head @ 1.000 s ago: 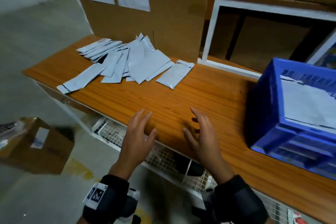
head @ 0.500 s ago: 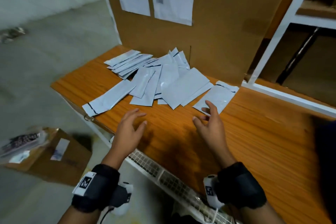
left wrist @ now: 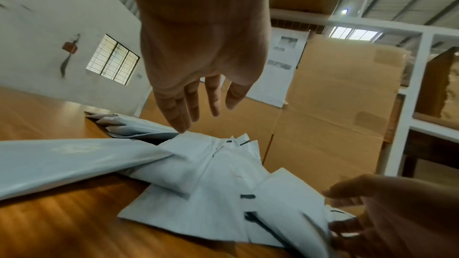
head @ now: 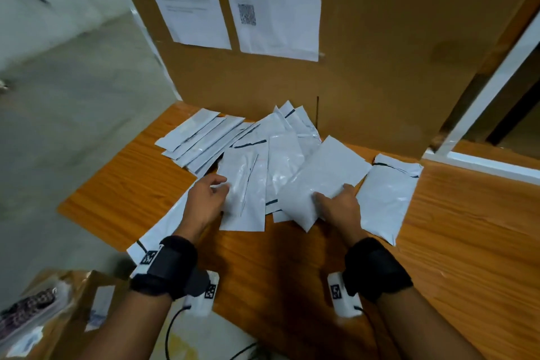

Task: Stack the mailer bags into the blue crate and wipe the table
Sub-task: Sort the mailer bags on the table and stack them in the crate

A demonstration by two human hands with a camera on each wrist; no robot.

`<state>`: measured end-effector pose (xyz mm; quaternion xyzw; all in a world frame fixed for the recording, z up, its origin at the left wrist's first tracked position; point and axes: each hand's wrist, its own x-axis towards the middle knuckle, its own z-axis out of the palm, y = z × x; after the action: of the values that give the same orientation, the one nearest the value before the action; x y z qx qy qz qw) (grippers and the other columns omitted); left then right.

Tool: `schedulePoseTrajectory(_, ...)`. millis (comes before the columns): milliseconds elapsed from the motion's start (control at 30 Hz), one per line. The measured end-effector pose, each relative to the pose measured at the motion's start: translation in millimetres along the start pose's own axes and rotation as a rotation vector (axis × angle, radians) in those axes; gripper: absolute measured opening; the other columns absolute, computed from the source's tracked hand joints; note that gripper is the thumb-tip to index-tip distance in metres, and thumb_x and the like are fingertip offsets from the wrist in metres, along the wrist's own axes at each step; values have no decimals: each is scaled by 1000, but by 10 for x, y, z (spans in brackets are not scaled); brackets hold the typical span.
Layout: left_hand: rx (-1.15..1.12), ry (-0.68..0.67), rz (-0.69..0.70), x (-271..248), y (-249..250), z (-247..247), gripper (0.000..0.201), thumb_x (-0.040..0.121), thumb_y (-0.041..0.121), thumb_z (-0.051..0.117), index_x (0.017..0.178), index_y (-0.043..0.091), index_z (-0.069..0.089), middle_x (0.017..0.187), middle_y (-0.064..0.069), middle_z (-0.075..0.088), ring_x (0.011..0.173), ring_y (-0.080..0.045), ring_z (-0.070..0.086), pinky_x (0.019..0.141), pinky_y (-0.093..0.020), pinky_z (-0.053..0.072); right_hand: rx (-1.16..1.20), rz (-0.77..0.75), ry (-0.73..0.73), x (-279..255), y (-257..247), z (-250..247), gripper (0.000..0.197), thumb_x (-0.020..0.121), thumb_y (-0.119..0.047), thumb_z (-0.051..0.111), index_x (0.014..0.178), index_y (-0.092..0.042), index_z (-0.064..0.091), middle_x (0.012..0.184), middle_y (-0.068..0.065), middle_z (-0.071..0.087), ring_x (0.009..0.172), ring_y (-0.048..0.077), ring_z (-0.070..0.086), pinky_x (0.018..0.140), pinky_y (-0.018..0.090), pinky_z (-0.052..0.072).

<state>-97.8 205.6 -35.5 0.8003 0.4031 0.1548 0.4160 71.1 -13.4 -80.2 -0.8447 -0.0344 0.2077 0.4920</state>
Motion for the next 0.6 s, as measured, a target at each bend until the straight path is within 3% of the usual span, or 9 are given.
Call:
schedulePoseTrajectory(67, 101, -73, -51, 347, -92, 10, 30, 94, 29, 62, 118, 10, 61, 113, -4, 62, 103, -20, 59, 84, -31, 48, -21, 25, 49, 39, -12, 87, 68, 81, -42, 74, 130, -5, 43, 129, 11, 56, 116, 30, 55, 83, 29, 41)
schedulePoseTrajectory(167, 377, -262, -101, 722, -180, 2, 33, 89, 36, 66, 89, 3, 63, 74, -3, 59, 70, -19, 57, 58, -25, 44, -56, 80, 81, 37, -39, 166, 60, 80, -47, 73, 119, -7, 52, 110, 4, 59, 105, 26, 60, 74, 26, 41)
schedulePoseTrajectory(267, 418, -331, -67, 1002, -264, 6, 41, 82, 41, 74, 69, 7, 55, 59, -5, 51, 55, -18, 49, 53, -25, 39, -49, 102, 133, 36, -67, 227, 45, 79, -42, 76, 103, -6, 63, 99, 5, 67, 90, 23, 63, 64, 26, 44)
schedulePoseTrajectory(333, 429, -366, -41, 1118, -280, -13, 44, 75, 40, 81, 66, 10, 51, 60, -6, 52, 54, -18, 50, 52, -25, 40, -46, 131, 172, 24, -89, 272, 40, 79, -33, 76, 97, 0, 64, 94, 13, 69, 86, 27, 65, 65, 30, 49)
schedulePoseTrajectory(400, 453, -356, 2, 1199, -279, -41, 48, 67, 45, 86, 75, 7, 57, 74, -8, 62, 67, -21, 60, 61, -29, 51, -14, 138, 214, -20, -126, 311, 34, 79, -24, 74, 96, 3, 63, 92, 16, 69, 79, 26, 63, 63, 31, 49)
schedulePoseTrajectory(500, 393, -322, 47, 1232, -179, -131, 45, 68, 36, 87, 89, 6, 61, 88, -10, 63, 82, -26, 60, 69, -31, 48, 91, 117, 292, -141, -163, 317, 19, 81, -14, 67, 93, -2, 61, 88, 11, 67, 78, 23, 62, 60, 27, 46)
schedulePoseTrajectory(600, 353, -319, 112, 1203, -7, -206, 43, 72, 33, 85, 95, 9, 58, 97, -8, 62, 88, -27, 57, 73, -33, 44, 164, 80, 358, -286, -167, 237, 17, 85, -8, 59, 101, -14, 57, 91, -1, 66, 87, 20, 63, 71, 31, 53)
